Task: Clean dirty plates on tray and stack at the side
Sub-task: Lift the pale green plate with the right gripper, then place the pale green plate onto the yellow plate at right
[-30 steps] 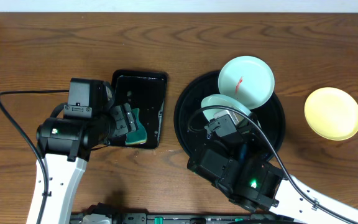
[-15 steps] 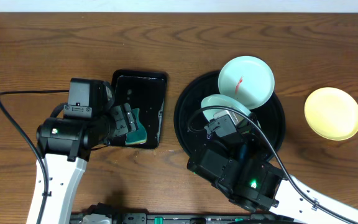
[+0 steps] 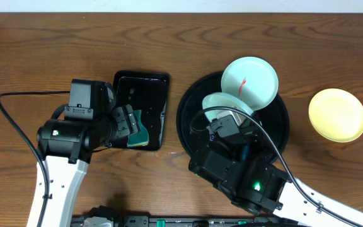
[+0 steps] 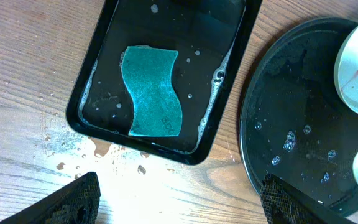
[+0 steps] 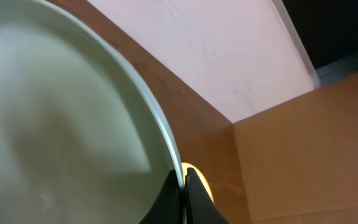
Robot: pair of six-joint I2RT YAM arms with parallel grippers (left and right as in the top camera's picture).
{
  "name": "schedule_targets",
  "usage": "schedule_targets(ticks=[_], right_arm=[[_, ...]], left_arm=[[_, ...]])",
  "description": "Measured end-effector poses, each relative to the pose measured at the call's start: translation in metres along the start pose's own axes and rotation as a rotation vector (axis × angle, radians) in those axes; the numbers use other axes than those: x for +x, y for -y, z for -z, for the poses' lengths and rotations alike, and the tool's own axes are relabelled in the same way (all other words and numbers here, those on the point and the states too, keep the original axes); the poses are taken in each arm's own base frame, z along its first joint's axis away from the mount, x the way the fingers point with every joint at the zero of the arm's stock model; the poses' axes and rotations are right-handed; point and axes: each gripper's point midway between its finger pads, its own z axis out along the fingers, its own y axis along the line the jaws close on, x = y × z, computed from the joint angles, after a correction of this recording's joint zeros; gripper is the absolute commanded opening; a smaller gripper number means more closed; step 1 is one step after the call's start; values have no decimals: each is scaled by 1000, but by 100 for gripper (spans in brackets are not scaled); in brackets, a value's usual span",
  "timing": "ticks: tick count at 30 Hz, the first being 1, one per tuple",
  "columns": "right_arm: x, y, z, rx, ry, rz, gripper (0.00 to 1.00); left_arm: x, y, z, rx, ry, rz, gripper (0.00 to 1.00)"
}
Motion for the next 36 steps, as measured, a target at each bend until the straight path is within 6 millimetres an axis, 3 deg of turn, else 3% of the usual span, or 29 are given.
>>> schedule_targets(ticks=[9, 17, 22, 26, 30, 33, 36], right_arm=[[14, -6, -15, -63, -88, -94, 1], [64, -10, -68, -227, -414, -446, 1], [111, 16, -110, -299, -620, -770, 1], [153, 63, -144, -291, -666, -1064, 1], [212, 105, -164, -212, -715, -1293, 1], [253, 116, -174, -160, -773, -1389, 1], [288, 115, -181, -125, -847, -1451, 1]], left_arm=[[0, 0, 0, 2, -1, 0, 83], [0, 0, 0, 3, -2, 0, 83], [0, 1, 0, 3, 0, 0, 83], [0, 1, 0, 3, -1, 0, 83], [0, 0, 0, 3, -2, 0, 83], [0, 0, 0, 3, -2, 0, 83], [0, 0, 0, 2, -1, 0, 83]])
